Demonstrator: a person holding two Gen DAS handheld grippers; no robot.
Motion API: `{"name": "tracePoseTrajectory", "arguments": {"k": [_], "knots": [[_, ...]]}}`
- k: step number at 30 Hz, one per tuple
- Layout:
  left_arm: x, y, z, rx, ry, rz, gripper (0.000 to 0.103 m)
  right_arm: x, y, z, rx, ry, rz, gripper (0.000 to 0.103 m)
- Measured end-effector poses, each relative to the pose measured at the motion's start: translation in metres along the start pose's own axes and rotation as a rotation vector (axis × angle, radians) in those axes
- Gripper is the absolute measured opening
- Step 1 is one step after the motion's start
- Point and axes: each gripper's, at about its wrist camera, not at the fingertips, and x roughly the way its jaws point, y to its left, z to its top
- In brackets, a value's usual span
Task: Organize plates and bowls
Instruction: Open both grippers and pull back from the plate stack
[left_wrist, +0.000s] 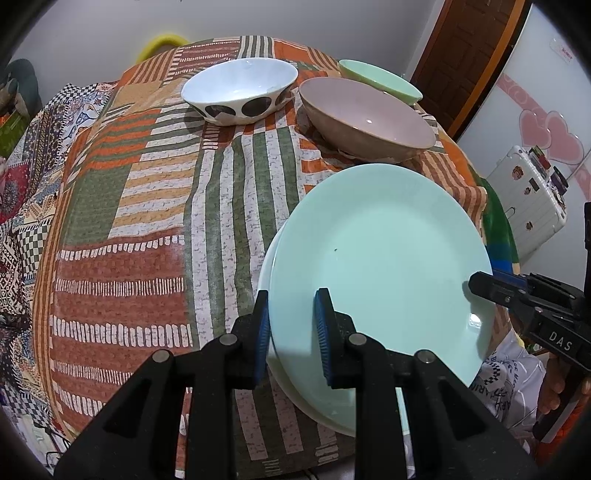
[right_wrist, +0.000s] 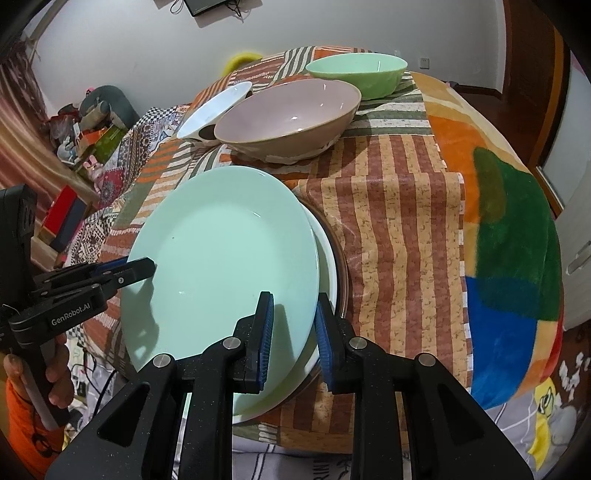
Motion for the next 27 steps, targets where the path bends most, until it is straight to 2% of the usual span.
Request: {"name": "tracePoseTrajectory", "arguments": {"k": [2, 5, 8, 13, 16, 18, 21, 25, 27], "knots": [[0.0, 0.0, 0.0, 0.002, 0.002, 0.006, 0.022, 0.0, 0.0, 0.0, -0.002, 0.002, 0.001, 0.022], [-0.003, -0.004, 0.0, 0.034, -0.017, 0.069, 0.022, -0.003, 0.002, 0.0, -0.015, -0.013, -0.02, 0.022], [-0.003, -0.002, 0.001, 0.026, -0.008, 0.043, 0.022, -0.01, 0.005, 0.002, -0.04, -0.046, -0.017, 0.023], [-0.011, -0.003, 0.003, 0.029, -0.027, 0.048, 0.022, -0.015, 0.007, 0.005, -0.056, -0.067, -0.04, 0.023], [-0.02, -0.006, 0.007, 0.038, -0.055, 0.05, 0.022, -0.016, 0.006, 0.006, -0.044, -0.069, -0.038, 0.028], [-0.028, -0.008, 0.012, 0.044, -0.081, 0.053, 0.025, -0.018, 0.004, 0.007, -0.031, -0.079, -0.036, 0.037], [-0.038, -0.01, 0.02, 0.048, -0.115, 0.044, 0.028, -0.022, 0.001, 0.012, -0.021, -0.096, -0.032, 0.04], [-0.05, -0.016, 0.034, 0.047, -0.168, 0.033, 0.044, -0.028, -0.002, 0.02, -0.014, -0.121, -0.025, 0.044], [-0.054, -0.019, 0.041, 0.055, -0.19, 0.028, 0.045, -0.033, -0.004, 0.027, -0.009, -0.151, -0.027, 0.051]]}}
